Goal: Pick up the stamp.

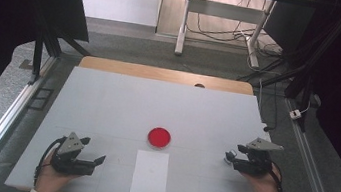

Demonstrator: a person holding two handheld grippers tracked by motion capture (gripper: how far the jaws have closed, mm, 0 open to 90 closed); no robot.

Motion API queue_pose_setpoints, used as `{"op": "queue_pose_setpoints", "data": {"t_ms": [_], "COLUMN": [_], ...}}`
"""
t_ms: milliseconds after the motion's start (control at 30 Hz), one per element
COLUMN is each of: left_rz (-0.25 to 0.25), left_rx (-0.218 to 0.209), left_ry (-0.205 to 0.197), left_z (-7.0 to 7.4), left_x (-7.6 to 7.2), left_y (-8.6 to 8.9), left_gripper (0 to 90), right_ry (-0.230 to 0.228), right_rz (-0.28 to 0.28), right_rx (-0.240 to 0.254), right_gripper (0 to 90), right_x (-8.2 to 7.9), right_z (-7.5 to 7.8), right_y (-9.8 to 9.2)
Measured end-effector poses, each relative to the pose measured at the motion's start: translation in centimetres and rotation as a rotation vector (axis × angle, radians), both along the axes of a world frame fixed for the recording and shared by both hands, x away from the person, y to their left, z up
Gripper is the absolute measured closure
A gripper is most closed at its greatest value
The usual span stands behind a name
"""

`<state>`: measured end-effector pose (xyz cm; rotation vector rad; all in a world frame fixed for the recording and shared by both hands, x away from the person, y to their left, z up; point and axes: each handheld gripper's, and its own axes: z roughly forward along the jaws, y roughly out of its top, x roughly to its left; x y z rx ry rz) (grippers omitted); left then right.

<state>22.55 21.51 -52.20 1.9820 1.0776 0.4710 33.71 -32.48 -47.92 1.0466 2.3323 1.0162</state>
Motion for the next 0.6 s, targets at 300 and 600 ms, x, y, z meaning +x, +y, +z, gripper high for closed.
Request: {"op": "queue_pose_setpoints", "data": {"t_ms": [300, 600], "left_rz": [-0.002, -0.002], "left_rx": [0.000, 0.002], "left_ry": [0.004, 0.005], "left_z": [-0.05, -0.12], "left_x": [0.05, 0.04], "left_y": [0.02, 0.10], "left_gripper": [15.7, 15.8], "right_ry": [0.000, 0.009], "right_rz": [0.004, 0.022], "right_rx": [-0.024, -0.031], "right_gripper": [50.9, 65.4], "right_x": [0.13, 0.05], "right_z": [-0.53, -0.91], "right_y": [0.06, 0.08]}}
